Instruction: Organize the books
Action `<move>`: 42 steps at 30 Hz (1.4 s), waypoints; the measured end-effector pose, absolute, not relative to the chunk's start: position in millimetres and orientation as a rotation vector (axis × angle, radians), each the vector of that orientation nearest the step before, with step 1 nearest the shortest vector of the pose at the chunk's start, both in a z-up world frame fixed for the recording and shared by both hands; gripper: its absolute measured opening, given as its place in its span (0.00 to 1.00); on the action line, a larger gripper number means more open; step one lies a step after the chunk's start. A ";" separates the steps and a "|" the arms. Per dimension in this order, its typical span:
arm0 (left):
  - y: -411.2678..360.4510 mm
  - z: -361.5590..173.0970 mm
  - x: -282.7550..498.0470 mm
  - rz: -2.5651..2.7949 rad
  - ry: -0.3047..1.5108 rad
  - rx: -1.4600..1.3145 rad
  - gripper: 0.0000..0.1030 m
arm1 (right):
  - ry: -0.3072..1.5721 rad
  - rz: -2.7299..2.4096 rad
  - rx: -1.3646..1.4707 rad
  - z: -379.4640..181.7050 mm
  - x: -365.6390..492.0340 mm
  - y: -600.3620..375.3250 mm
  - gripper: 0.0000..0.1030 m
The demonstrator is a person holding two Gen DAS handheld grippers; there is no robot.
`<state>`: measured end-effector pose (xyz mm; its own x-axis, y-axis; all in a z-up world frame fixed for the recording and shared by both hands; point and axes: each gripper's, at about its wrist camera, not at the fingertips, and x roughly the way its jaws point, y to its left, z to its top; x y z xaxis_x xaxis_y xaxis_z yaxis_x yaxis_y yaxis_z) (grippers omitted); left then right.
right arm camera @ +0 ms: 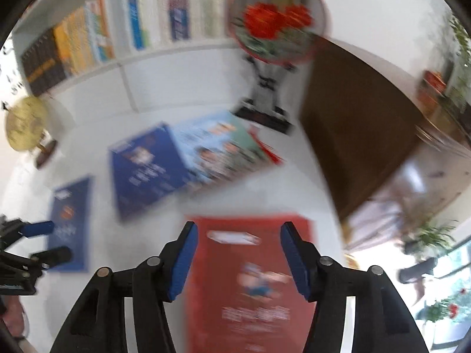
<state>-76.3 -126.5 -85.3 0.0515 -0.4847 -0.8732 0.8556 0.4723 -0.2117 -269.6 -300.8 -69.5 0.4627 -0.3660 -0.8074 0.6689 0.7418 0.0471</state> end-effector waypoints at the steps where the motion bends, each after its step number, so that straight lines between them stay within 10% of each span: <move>1: -123.1 -83.2 -61.5 -1.059 1.100 0.400 0.76 | 0.876 -0.633 0.392 -67.3 -253.9 -294.0 0.55; 15: -170.9 -100.4 70.5 -1.144 1.146 0.319 0.79 | 0.929 -0.659 0.813 -125.5 -157.4 -328.2 0.55; 42: -269.8 -177.4 67.1 -0.940 1.028 0.501 0.79 | 1.048 -0.689 0.810 -199.2 -129.9 -367.5 0.55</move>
<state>67.1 -269.8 -177.4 0.1944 -0.4185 -0.8872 0.8461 0.5291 -0.0642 -129.9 -367.5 -199.2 0.3491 -0.1091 -0.9307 0.8114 0.5320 0.2420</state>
